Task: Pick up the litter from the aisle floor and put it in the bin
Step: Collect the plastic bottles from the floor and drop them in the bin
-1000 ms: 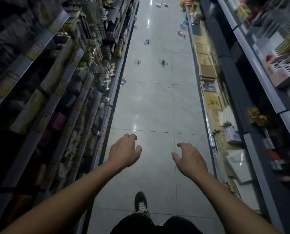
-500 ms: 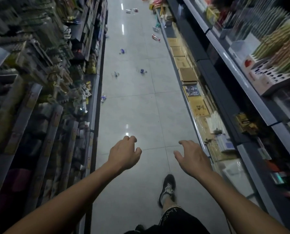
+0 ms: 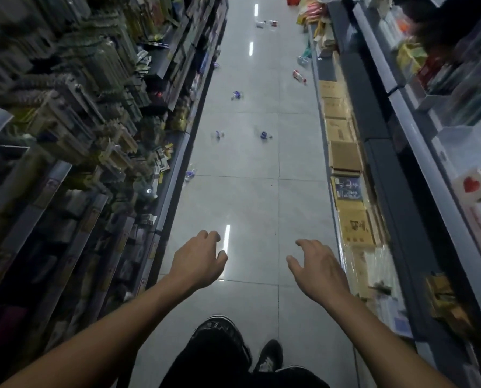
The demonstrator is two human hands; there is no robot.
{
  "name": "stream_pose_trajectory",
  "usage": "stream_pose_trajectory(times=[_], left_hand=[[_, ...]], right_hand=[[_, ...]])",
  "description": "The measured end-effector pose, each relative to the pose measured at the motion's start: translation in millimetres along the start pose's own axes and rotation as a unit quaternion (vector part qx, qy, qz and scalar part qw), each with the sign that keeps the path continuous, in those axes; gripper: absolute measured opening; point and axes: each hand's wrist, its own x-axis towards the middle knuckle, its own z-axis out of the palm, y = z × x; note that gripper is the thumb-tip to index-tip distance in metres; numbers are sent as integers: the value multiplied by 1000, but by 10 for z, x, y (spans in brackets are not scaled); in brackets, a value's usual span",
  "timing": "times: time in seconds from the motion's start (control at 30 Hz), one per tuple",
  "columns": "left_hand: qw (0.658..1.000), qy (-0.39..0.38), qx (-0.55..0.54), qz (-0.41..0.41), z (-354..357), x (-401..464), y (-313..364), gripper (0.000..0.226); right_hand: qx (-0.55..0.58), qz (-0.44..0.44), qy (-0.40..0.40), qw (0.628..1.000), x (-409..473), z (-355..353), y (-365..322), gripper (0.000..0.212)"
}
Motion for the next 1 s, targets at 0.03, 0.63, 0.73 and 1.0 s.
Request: stream_pose_trajectory(times=[0.03, 0.63, 0.73, 1.0], left_hand=[[1000, 4, -4, -8, -31, 108, -9, 45], [998, 5, -50, -46, -893, 3156, -651, 46], [998, 4, -49, -33, -1071, 3637, -652, 46], [999, -21, -27, 13, -1330, 4918, -255, 44]], right_hand=[[0, -6, -3, 1000, 177, -47, -25, 54], [-47, -37, -25, 998, 3418, -520, -1171, 53], [-44, -23, -25, 998, 3760, -615, -1244, 53], [-19, 31, -9, 999, 4669, -960, -1037, 54]])
